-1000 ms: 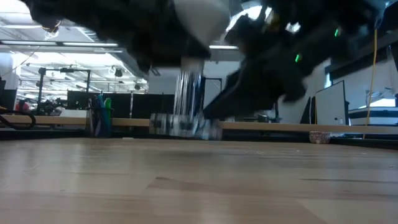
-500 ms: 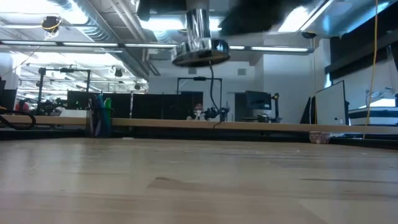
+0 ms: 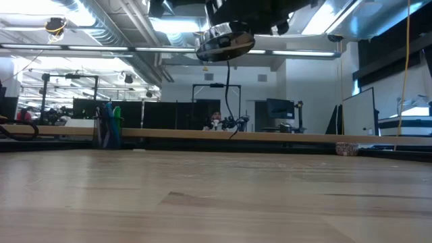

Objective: Screw lightbulb
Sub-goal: Remove the lightbulb from the lamp

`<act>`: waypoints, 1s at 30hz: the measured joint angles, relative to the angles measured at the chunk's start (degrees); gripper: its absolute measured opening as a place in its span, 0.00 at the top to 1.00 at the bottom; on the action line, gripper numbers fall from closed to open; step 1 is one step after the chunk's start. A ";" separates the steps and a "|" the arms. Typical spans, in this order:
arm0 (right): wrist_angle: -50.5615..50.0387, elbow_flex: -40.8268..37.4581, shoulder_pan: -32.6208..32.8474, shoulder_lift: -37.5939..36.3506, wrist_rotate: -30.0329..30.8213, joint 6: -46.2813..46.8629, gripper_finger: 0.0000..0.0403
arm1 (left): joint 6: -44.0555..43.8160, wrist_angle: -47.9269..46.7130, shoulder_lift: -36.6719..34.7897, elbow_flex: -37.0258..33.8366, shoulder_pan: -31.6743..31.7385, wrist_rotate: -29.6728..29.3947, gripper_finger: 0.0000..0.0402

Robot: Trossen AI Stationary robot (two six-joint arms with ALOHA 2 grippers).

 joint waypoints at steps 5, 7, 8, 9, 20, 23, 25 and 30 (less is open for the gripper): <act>3.29 0.00 -0.39 2.69 4.37 -0.57 0.25 | -0.36 -0.57 0.07 0.00 -0.13 -0.41 0.64; 4.33 0.00 -0.38 2.86 4.56 -1.75 0.30 | -0.13 -0.44 0.07 0.00 -0.23 -0.41 0.64; 4.50 0.00 -0.34 2.87 4.36 -1.92 0.34 | -0.13 -0.41 0.07 0.00 -0.27 -0.40 0.64; 4.54 0.00 -0.33 2.87 3.71 -2.01 0.39 | -0.14 -0.41 0.07 0.00 -0.28 -0.32 0.64; -1.82 0.00 -0.43 -2.39 -17.57 -2.96 0.59 | 7.43 -0.91 -1.79 -0.04 -3.96 6.86 0.64; -3.84 0.00 -0.53 -6.03 -35.60 -4.08 0.59 | 8.66 -1.18 -3.72 -0.04 -4.60 20.93 0.64; -2.35 0.00 -0.87 -7.39 -50.06 -3.50 0.59 | 9.27 -0.22 -4.22 0.05 -4.17 33.08 0.64; 3.60 -0.04 -1.48 -6.94 -68.78 4.66 0.59 | 10.49 3.92 -3.39 0.37 -3.07 49.78 0.64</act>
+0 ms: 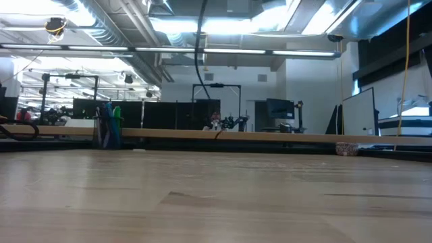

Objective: Screw lightbulb
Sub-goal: Remove the lightbulb from the lamp

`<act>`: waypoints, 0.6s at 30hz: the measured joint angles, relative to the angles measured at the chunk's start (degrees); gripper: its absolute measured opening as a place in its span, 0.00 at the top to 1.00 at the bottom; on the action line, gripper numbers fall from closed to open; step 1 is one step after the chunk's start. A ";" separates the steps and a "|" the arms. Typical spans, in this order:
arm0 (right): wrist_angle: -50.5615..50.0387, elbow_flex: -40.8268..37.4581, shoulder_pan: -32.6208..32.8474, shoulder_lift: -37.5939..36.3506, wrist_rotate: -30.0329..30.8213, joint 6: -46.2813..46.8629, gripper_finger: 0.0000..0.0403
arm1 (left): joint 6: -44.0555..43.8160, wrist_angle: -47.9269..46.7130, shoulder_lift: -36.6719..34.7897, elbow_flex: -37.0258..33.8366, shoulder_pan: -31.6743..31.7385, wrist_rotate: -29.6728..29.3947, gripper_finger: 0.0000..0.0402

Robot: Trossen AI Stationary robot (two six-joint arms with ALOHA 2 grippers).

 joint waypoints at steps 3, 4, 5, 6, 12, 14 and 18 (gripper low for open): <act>-1.46 0.03 0.22 0.40 1.41 -0.06 0.59 | 0.15 -0.47 0.13 -0.20 0.15 1.37 0.64; -1.97 0.04 0.37 0.39 3.96 0.23 0.59 | 0.09 -0.83 0.12 -0.28 0.17 1.31 0.64; -2.60 0.06 0.62 0.39 7.11 1.37 0.59 | 0.01 -0.96 0.11 -0.32 0.11 0.74 0.64; -3.38 0.08 0.82 0.18 9.73 2.13 0.59 | -0.14 -1.08 0.11 -0.35 0.02 -0.38 0.64; -18.64 1.38 -1.06 -6.18 18.12 0.78 0.39 | -0.61 -3.29 -0.13 -0.42 -0.25 -16.24 0.64; -25.89 2.92 -1.29 -8.78 26.32 1.22 0.22 | -0.59 -4.56 -0.17 -0.48 -0.42 -22.73 0.64; -31.82 3.04 -0.81 -10.81 49.54 5.94 0.04 | -3.51 -5.76 -0.13 -0.48 -0.37 -37.49 0.64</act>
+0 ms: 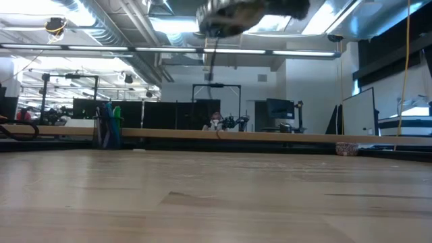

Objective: Screw lightbulb
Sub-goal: Remove the lightbulb from the lamp

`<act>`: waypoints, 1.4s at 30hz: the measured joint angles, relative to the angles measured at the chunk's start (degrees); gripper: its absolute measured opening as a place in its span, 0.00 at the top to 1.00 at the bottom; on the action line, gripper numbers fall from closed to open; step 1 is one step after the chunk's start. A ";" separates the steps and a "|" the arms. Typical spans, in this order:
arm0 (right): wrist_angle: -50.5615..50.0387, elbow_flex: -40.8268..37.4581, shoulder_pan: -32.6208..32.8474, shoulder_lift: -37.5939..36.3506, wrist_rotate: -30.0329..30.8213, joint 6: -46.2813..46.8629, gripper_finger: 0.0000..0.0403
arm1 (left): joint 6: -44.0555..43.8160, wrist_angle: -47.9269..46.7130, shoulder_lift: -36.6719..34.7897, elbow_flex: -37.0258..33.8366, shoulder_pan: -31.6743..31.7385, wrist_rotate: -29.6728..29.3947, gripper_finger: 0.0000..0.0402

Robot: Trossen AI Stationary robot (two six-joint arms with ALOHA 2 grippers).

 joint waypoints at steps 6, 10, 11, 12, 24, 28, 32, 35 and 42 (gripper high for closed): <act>13.41 -2.01 0.30 7.02 9.26 -1.91 0.12 | -4.61 0.09 0.00 0.00 1.03 -11.20 0.64; 27.42 -1.89 0.23 13.72 8.29 -7.85 0.17 | -6.32 0.04 0.04 0.00 1.39 -11.24 0.64; 29.31 -1.54 0.06 15.16 8.56 -8.98 0.19 | -6.53 -0.02 0.04 0.00 1.41 -11.28 0.64; 29.85 -1.11 0.08 16.46 9.07 -9.59 0.20 | -6.57 -0.02 0.04 0.00 1.43 -11.28 0.64; 16.90 4.85 -0.18 16.97 5.15 -13.52 0.57 | -6.03 -0.83 0.09 0.09 0.67 -9.57 0.64; 14.12 4.98 -0.48 15.07 -11.84 -13.43 0.57 | -1.08 -0.97 0.04 0.09 0.87 3.75 0.64; 16.37 4.98 -1.10 14.98 -39.83 -14.53 0.57 | 2.93 0.37 0.08 0.15 1.74 30.34 0.64; 21.97 5.07 -1.44 16.49 -53.45 -10.01 0.57 | 3.35 2.91 0.17 0.33 2.58 42.64 0.64; 25.22 5.09 -1.19 18.44 -52.69 -5.99 0.57 | 3.35 2.82 0.17 0.17 2.51 45.20 0.64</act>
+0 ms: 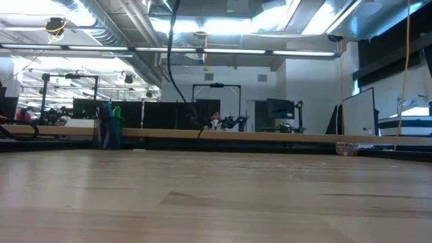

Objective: Screw lightbulb
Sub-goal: Remove the lightbulb from the lamp

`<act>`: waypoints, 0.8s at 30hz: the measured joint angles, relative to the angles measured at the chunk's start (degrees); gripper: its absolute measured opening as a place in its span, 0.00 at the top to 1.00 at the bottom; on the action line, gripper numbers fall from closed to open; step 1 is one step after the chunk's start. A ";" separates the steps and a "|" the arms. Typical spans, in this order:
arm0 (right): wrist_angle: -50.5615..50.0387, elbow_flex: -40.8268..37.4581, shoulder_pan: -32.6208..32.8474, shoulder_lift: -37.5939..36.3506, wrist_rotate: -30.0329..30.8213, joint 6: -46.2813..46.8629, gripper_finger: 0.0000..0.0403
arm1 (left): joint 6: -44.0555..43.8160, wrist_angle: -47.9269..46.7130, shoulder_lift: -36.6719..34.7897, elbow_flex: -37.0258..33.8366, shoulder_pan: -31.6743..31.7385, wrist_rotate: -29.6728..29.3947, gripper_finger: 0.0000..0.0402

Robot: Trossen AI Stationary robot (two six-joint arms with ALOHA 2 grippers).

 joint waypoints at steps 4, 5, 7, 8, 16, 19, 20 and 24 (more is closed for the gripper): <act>-5.06 0.10 -0.68 -1.53 5.05 1.38 0.54 | 0.01 -0.77 -0.02 -0.12 -0.34 -5.14 0.64; -8.08 0.47 -1.26 -2.51 5.11 1.37 0.48 | -0.15 -1.14 -0.02 -0.13 -0.28 -6.56 0.64; -15.88 1.47 -2.37 -4.93 6.14 1.61 0.32 | -0.93 -2.02 -0.13 -0.13 -0.17 -10.88 0.64; -19.97 2.33 -2.68 -6.23 8.85 2.26 0.24 | -1.22 -2.53 -0.15 -0.13 -0.20 -12.84 0.64; -35.58 1.80 1.23 -12.68 51.86 2.69 0.10 | -5.05 -4.11 -0.13 -0.13 -0.18 -36.25 0.64; -23.18 -3.17 4.01 -11.88 61.06 -0.49 0.16 | -8.07 -4.58 -0.13 -0.13 -0.19 -44.69 0.64; -17.08 -4.91 4.58 -11.32 62.26 -1.68 0.18 | -9.07 -4.80 -0.13 -0.13 -0.21 -46.67 0.64; 2.53 -9.51 5.01 -7.90 63.03 -4.64 0.23 | -13.02 -5.55 -0.13 -0.13 -0.22 -50.72 0.64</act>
